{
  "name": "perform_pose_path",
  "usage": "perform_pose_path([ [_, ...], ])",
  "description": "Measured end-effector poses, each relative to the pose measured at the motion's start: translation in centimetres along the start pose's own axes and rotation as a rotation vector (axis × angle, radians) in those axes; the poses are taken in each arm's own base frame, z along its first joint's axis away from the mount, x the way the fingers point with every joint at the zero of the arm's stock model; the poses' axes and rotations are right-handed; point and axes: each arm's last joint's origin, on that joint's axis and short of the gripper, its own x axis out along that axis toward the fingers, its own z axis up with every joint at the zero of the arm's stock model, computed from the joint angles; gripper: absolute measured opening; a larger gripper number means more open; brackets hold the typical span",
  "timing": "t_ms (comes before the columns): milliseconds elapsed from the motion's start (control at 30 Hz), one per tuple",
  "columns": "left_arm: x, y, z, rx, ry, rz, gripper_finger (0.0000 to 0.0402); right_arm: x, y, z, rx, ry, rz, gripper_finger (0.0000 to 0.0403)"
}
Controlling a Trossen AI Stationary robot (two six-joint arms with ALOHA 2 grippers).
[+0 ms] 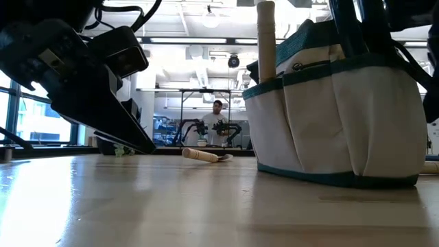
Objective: Pick & Place Garden tools in Gardening bag
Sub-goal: Move the light brown gardening bag to the botton center of the table
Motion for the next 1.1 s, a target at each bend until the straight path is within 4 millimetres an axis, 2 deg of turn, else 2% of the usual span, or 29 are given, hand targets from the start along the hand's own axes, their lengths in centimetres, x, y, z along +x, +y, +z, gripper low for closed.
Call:
perform_pose_path([
  [167, 0.0, 0.0, 0.0, 0.0, -0.009, 0.011, 0.0161, 0.2, -0.3, 0.5, 0.005, 0.002, -0.03, 0.0093],
  [267, 0.0, 0.0, 0.5, 0.037, -0.078, 0.058, 0.0161, 0.3, -0.3, 0.6, 0.011, 0.002, -0.03, 0.0093],
  [500, 0.1, -0.9, 4.2, 0.188, -0.297, 0.179, 0.0161, 0.3, -0.2, 0.6, 0.015, 0.002, -0.024, 0.0093],
  [633, 0.5, -0.9, 6.6, 0.175, -0.348, 0.199, 0.0161, 0.4, -0.2, 0.7, 0.016, -0.001, -0.024, 0.0093],
  [767, 1.0, -0.3, 7.6, 0.156, -0.284, 0.226, 0.0161, 0.4, -0.2, 0.8, 0.02, -0.002, -0.028, 0.0093],
  [933, 1.5, 1.2, 7.1, 0.049, -0.105, 0.275, 0.0161, 0.6, -0.3, 1.1, 0.024, 0.0, -0.038, 0.0093],
  [1100, 1.6, 1.6, 7.4, -0.002, -0.107, 0.248, 0.0161, 0.8, -0.4, 1.5, 0.037, 0.0, -0.048, 0.0093],
])
